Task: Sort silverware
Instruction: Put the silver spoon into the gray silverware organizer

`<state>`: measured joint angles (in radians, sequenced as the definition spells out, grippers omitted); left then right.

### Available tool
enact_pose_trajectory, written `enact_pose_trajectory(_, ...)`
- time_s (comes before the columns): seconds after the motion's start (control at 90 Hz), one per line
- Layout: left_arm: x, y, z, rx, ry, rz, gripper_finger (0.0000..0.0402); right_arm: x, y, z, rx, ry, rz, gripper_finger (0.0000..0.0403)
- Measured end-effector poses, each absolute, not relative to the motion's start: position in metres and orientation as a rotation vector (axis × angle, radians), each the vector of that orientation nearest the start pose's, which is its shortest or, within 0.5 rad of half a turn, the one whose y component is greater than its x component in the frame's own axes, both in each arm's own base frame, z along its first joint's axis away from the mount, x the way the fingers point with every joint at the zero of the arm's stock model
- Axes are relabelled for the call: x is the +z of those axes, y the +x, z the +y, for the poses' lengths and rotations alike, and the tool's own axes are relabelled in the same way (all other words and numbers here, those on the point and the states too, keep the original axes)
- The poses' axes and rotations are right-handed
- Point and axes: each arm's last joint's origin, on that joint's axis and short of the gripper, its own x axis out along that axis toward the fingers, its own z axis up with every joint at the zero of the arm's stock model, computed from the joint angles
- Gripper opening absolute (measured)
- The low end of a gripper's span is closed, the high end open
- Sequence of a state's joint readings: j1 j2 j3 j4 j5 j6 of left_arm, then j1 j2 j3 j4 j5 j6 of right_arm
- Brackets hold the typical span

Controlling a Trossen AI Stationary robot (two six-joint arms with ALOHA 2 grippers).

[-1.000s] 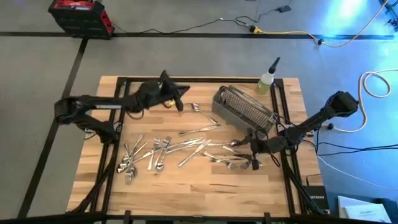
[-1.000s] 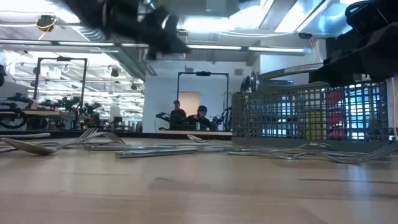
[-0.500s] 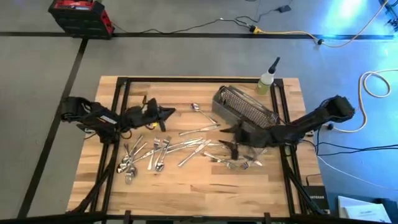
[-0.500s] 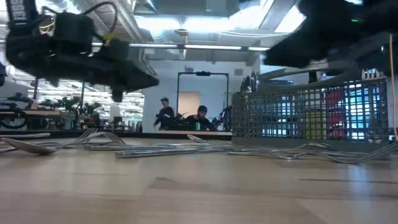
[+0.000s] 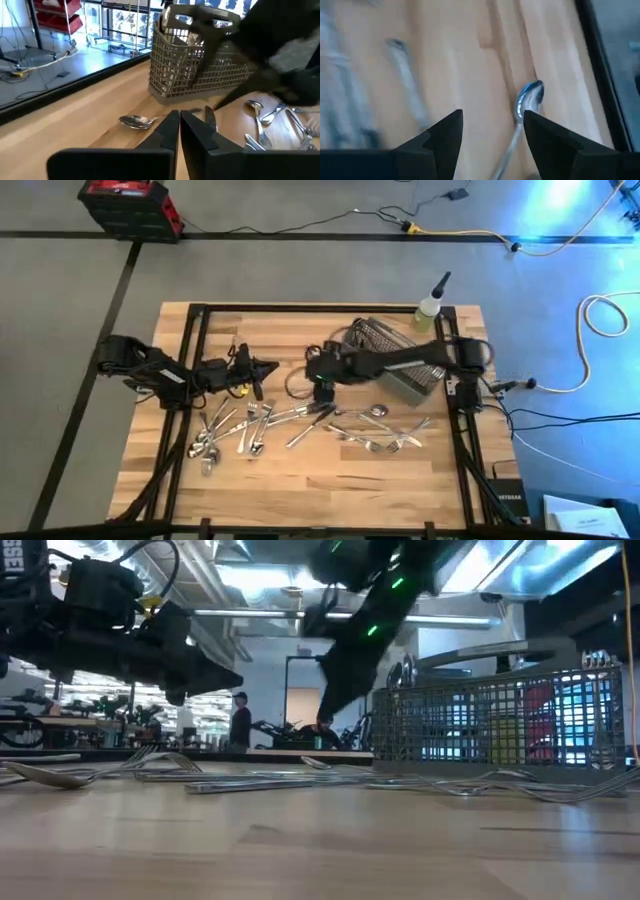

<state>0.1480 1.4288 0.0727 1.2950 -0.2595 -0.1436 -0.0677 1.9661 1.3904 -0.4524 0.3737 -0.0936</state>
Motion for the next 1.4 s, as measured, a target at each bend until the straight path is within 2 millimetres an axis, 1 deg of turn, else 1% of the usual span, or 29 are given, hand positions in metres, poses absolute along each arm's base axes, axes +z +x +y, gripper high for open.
enact_pose_trajectory(0.089,0.132,0.186,0.033,0.398,-0.119,0.04,0.0,0.171,0.421,-0.064,-0.396,-0.222,1.104,0.0193)
enact_pose_trajectory(0.189,0.132,0.187,0.03,0.383,-0.097,0.047,0.0,0.159,0.429,-0.089,-0.434,-0.196,1.166,0.0193)
enact_pose_trajectory(0.244,0.132,0.187,0.029,0.376,-0.089,0.05,0.0,0.151,0.428,-0.102,-0.419,-0.16,1.225,0.0193)
enact_pose_trajectory(0.344,0.132,0.187,0.027,0.369,-0.087,0.052,0.0,0.137,0.425,-0.121,-0.327,-0.035,1.284,0.0193)
enact_pose_trajectory(0.422,0.131,0.187,0.027,0.367,-0.086,0.06,0.0,0.135,0.422,-0.132,-0.301,0.028,1.276,0.0193)
enact_pose_trajectory(0.489,0.13,0.187,0.027,0.367,-0.086,0.066,0.0,0.133,0.42,-0.136,-0.31,0.05,1.273,0.0193)
enact_pose_trajectory(0.578,0.13,0.187,0.027,0.37,-0.087,0.073,0.0,0.133,0.419,-0.139,-0.315,0.056,1.279,0.0193)
enact_pose_trajectory(0.711,0.13,0.187,0.027,0.372,-0.089,0.072,0.0,0.132,0.417,-0.139,-0.277,0.093,1.294,0.0192)
enact_pose_trajectory(0.8,0.13,0.187,0.027,0.373,-0.093,0.07,0.0,0.131,0.415,-0.137,-0.252,0.105,1.313,0.0178)
enact_pose_trajectory(0.889,0.13,0.187,0.027,0.374,-0.094,0.07,0.0,0.131,0.415,-0.133,-0.235,0.105,1.327,0.014)
enact_pose_trajectory(1.056,0.13,0.187,0.027,0.374,-0.096,0.068,0.0,0.13,0.414,-0.132,-0.206,0.126,1.334,0.003)
enact_pose_trajectory(1.1,0.13,0.187,0.027,0.374,-0.096,0.068,0.0,0.13,0.414,-0.132,-0.203,0.128,1.335,0.0013)
enact_pose_trajectory(1.256,0.13,0.187,0.027,0.374,-0.096,0.069,0.0,0.133,0.415,-0.13,-0.187,0.142,1.311,0.0018)
enact_pose_trajectory(1.322,0.13,0.187,0.027,0.374,-0.096,0.069,0.0,0.137,0.416,-0.128,-0.172,0.146,1.29,0.0012)
enact_pose_trajectory(1.4,0.13,0.187,0.027,0.374,-0.096,0.069,0.0,0.144,0.418,-0.121,-0.138,0.148,1.259,0.0005)
